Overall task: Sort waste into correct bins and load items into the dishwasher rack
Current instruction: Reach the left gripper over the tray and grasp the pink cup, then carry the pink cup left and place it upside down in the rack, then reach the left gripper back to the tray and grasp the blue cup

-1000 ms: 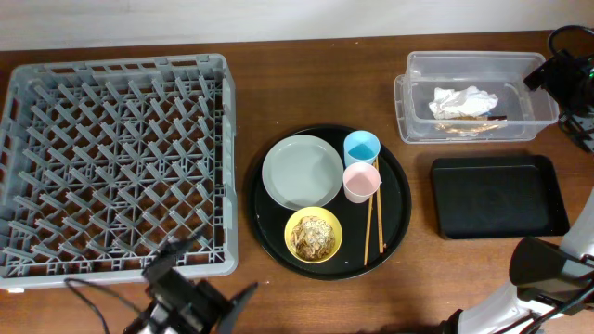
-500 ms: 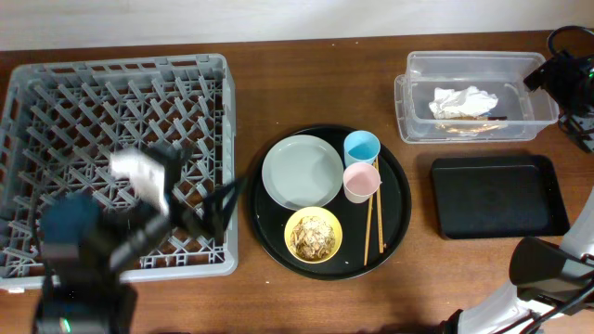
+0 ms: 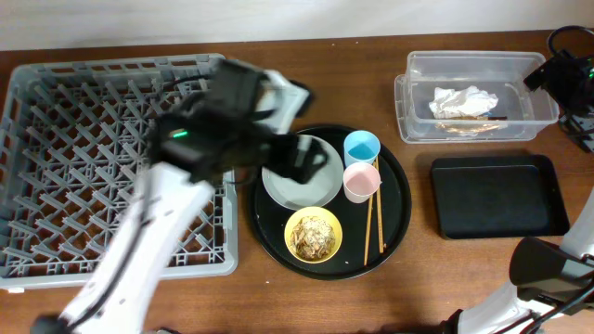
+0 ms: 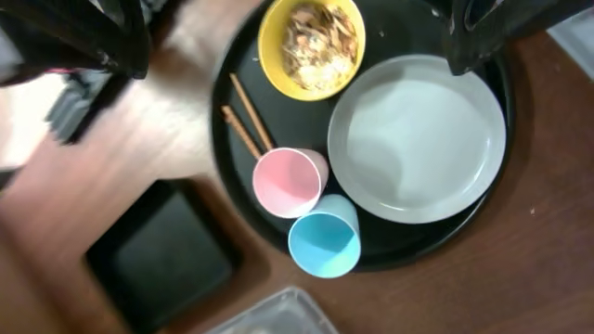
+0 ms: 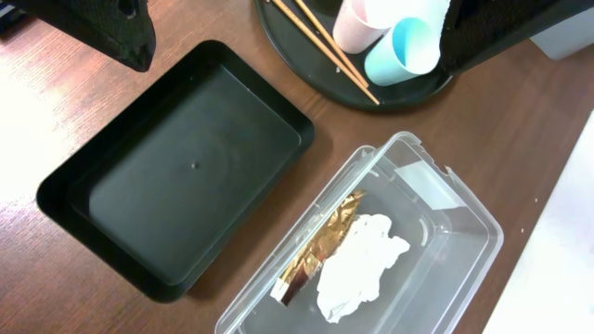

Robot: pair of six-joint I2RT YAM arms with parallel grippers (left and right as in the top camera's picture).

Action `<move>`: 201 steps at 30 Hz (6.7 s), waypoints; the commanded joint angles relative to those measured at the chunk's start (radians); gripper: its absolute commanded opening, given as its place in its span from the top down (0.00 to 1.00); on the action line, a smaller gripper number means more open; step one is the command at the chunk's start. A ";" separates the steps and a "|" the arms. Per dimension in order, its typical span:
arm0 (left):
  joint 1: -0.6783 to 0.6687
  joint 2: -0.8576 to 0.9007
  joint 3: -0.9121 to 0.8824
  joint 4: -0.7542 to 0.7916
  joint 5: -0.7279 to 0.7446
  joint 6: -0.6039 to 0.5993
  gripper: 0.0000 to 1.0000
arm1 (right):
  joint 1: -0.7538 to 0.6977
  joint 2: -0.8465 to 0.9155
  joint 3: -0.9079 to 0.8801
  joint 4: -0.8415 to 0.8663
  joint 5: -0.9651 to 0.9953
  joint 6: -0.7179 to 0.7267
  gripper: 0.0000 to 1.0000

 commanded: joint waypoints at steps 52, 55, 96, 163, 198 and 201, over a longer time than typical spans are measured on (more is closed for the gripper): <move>-0.458 0.537 0.030 0.248 -0.470 0.115 0.99 | -0.003 0.000 0.000 -0.006 0.013 0.005 0.01; -0.458 0.530 0.059 0.232 -0.469 0.054 0.99 | -0.003 0.000 0.000 -0.006 0.013 0.005 0.01; 0.892 0.497 0.497 -0.141 0.690 -0.180 1.00 | -0.003 0.000 0.000 -0.006 0.013 0.005 0.01; 0.555 0.789 1.072 -0.563 0.404 0.247 0.30 | -0.003 0.000 0.000 -0.006 0.013 0.005 0.01; 0.027 1.124 1.067 -0.362 0.196 0.314 0.74 | -0.003 0.000 0.000 -0.006 0.013 0.005 0.01; 0.027 1.124 1.067 -0.382 0.200 0.314 0.75 | -0.003 0.000 0.000 -0.006 0.013 0.005 0.01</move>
